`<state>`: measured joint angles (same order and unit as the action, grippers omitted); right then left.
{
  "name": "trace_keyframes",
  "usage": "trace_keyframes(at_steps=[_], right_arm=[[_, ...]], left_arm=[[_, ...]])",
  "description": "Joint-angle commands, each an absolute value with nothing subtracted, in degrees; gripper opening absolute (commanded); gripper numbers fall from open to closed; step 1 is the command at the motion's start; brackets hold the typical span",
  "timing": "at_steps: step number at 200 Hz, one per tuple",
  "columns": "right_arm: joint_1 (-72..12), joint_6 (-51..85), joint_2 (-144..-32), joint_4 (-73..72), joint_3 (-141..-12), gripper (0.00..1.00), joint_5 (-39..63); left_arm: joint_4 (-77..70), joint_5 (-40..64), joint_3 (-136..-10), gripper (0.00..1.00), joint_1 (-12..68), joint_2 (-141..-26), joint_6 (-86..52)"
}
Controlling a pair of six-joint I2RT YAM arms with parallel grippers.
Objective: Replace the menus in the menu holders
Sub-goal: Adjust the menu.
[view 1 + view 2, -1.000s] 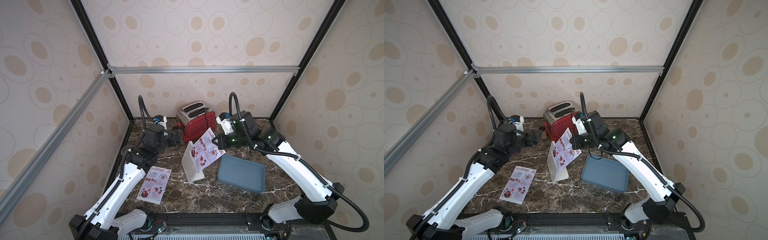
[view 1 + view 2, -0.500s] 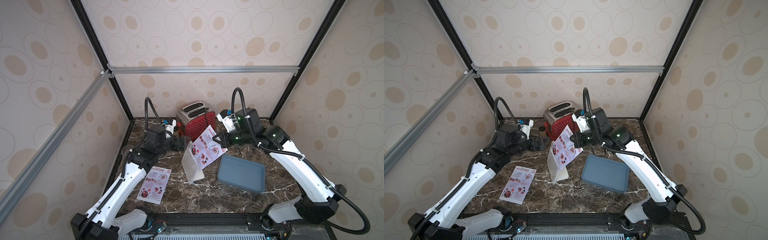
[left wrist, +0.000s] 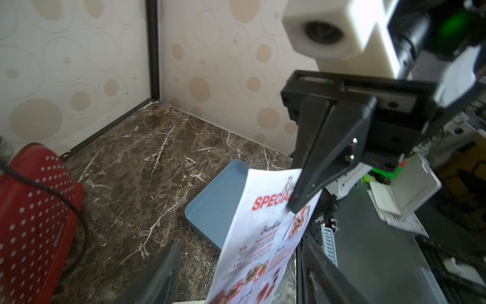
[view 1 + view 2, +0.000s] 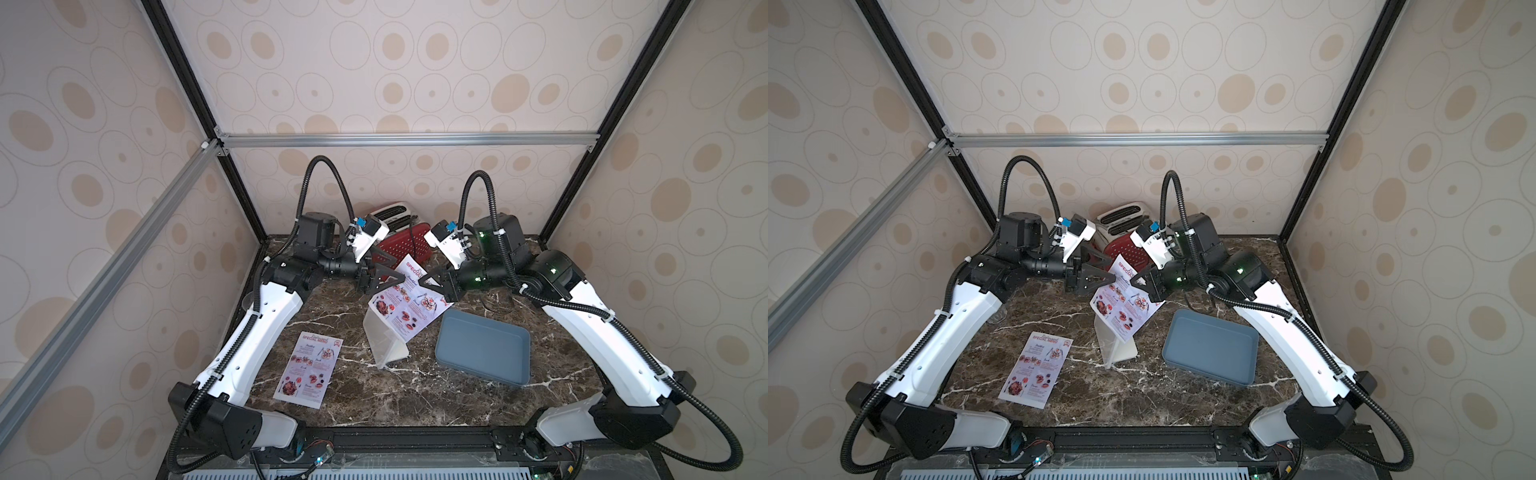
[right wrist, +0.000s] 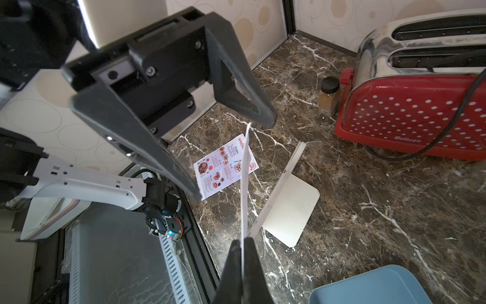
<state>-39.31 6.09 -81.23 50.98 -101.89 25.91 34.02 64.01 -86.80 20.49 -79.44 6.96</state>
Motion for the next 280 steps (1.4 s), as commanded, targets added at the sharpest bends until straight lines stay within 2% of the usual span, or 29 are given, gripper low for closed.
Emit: trace_keyframes(at_steps=[1, 40, 133, 167, 206, 230, 248, 270, 280], right_arm=[[-39.70, 2.35, -78.67, 50.43, -103.70, 0.00, 28.25], [-39.69, 0.72, -77.76, 50.65, -104.22, 0.00, 30.37], [-39.64, -2.57, -76.56, 53.74, -106.34, 0.00, 25.98], [-39.72, -0.97, -75.85, 52.97, -105.39, 0.00, 28.05], [-39.66, -0.33, -76.33, 50.68, -105.59, 0.00, 27.69], [-39.71, -0.07, -76.89, 50.44, -105.91, 0.00, 28.18], [-39.72, 0.50, -76.66, 50.37, -105.29, 0.00, 29.15], [-39.76, 3.03, -74.83, 48.53, -102.23, 0.21, 31.33], [-39.66, 4.41, -73.17, 46.98, -99.84, 0.35, 32.17]], left_arm=[[37.27, 75.33, -88.91, 0.60, 19.93, -78.96, 11.27], [32.86, 78.33, -86.95, 0.40, 19.78, -78.95, 8.85], [33.32, 78.55, -86.31, 0.22, 19.05, -78.74, 8.94], [33.71, 78.44, -86.96, 0.14, 18.83, -79.09, 9.49], [33.71, 79.95, -87.26, 0.12, 18.90, -79.80, 9.07], [30.37, 80.62, -86.80, 0.00, 18.90, -79.80, 6.80], [27.35, 80.77, -86.66, 0.00, 18.90, -79.58, 4.40], [23.99, 80.72, -86.68, 0.00, 18.90, -79.11, 2.22], [20.65, 81.05, -86.50, 0.00, 18.90, -78.80, -0.40]])
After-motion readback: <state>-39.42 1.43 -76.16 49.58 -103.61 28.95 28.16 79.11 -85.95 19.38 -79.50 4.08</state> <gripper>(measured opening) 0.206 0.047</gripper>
